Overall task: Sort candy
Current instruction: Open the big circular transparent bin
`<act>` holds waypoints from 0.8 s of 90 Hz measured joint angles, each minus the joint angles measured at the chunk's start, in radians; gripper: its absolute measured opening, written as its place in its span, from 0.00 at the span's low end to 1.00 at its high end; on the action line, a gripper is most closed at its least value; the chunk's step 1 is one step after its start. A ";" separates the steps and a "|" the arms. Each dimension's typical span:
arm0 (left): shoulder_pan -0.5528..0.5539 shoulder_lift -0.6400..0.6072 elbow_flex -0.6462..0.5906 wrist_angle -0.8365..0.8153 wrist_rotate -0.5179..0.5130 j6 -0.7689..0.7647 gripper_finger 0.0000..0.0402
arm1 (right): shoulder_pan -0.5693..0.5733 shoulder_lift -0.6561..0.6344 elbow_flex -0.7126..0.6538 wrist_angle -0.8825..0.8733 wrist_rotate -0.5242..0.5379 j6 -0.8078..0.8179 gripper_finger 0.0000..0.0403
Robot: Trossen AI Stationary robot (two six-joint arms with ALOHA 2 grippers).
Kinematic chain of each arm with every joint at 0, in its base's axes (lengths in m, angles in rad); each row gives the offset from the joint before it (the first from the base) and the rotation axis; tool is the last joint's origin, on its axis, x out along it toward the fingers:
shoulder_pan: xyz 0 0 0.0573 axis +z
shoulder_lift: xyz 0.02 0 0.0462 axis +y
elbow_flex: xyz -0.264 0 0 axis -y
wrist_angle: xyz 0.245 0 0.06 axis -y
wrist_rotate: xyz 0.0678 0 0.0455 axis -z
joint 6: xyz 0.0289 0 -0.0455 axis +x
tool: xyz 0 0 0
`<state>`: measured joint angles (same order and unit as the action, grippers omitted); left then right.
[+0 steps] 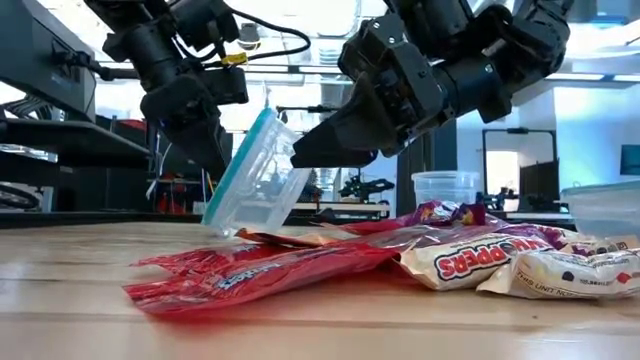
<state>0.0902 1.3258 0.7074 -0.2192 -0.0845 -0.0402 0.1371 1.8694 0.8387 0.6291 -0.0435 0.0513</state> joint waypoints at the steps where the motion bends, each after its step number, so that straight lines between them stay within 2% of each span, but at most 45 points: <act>1: 0.000 0.000 0.000 0.000 0.000 0.000 0.14 | 0.000 0.000 0.000 -0.001 0.000 0.000 0.53; 19: 0.000 0.000 0.000 0.001 0.000 0.002 0.14 | 0.000 0.000 0.000 -0.025 0.000 0.001 0.53; 38: -0.004 0.000 0.000 0.004 0.000 -0.007 0.14 | 0.001 0.000 0.000 0.042 -0.006 0.022 0.53; 59: -0.033 0.000 0.000 0.031 0.000 -0.026 0.14 | 0.020 0.000 0.000 -0.023 -0.002 -0.153 0.53; 72: -0.050 0.000 0.000 0.050 0.000 -0.037 0.14 | 0.015 0.000 0.000 -0.022 0.024 -0.154 0.53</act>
<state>0.0403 1.3258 0.7078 -0.1692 -0.0841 -0.0769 0.1523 1.8690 0.8387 0.6075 -0.0191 -0.1030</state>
